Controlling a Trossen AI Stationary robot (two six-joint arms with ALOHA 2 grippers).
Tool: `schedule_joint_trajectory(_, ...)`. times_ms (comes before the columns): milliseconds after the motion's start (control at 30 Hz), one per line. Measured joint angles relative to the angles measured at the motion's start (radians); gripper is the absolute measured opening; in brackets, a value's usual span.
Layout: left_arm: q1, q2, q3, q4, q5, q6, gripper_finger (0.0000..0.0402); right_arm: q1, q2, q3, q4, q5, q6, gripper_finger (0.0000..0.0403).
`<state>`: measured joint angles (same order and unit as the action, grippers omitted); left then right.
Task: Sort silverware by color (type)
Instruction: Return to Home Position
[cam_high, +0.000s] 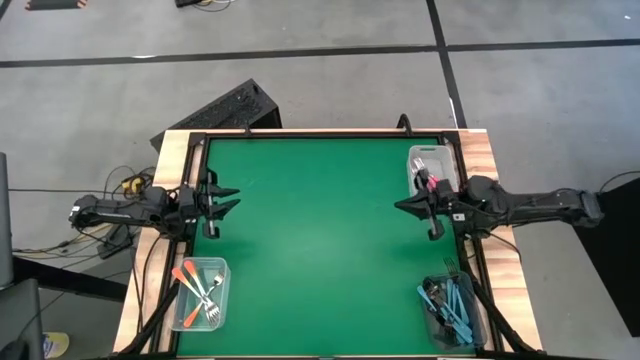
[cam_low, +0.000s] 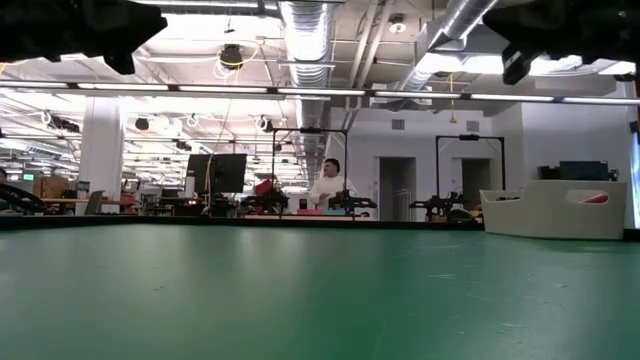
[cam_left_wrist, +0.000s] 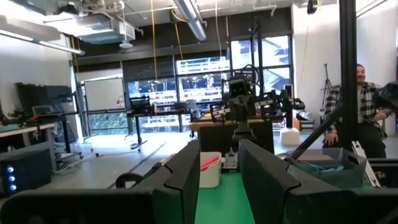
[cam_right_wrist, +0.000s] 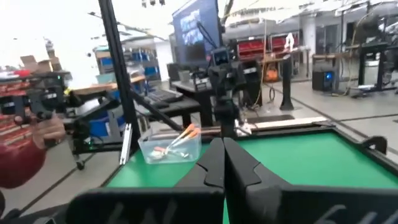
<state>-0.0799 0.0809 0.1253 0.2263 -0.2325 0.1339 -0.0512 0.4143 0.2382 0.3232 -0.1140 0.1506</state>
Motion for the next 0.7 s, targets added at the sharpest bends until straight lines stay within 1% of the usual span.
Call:
schedule_joint_trajectory(167, 0.0, -0.082, 0.001, -0.073, 0.0, 0.0, 0.01, 0.026, -0.104, 0.0, -0.118, 0.025, 0.022, 0.0011)
schedule_joint_trajectory(333, 0.0, -0.074, 0.002, -0.095, 0.01, -0.005, 0.01, 0.099, -0.129, 0.0, -0.159, 0.107, 0.025, 0.0011)
schedule_joint_trajectory(400, 0.0, -0.079, 0.002, -0.115, 0.01, -0.013, 0.01, 0.131, -0.129, 0.0, -0.159, 0.119, 0.013, 0.0011)
schedule_joint_trajectory(500, 0.0, -0.08, 0.001, -0.115, 0.024, -0.015, 0.01, 0.178, -0.128, -0.022, -0.13, 0.162, -0.002, 0.0011)
schedule_joint_trajectory(600, 0.0, -0.079, 0.001, -0.124, 0.026, -0.015, 0.01, 0.208, -0.14, -0.084, -0.062, 0.219, -0.016, 0.0011)
schedule_joint_trajectory(700, 0.0, -0.079, 0.001, -0.12, 0.026, -0.014, 0.01, 0.216, -0.149, -0.144, 0.022, 0.223, -0.013, 0.0011)
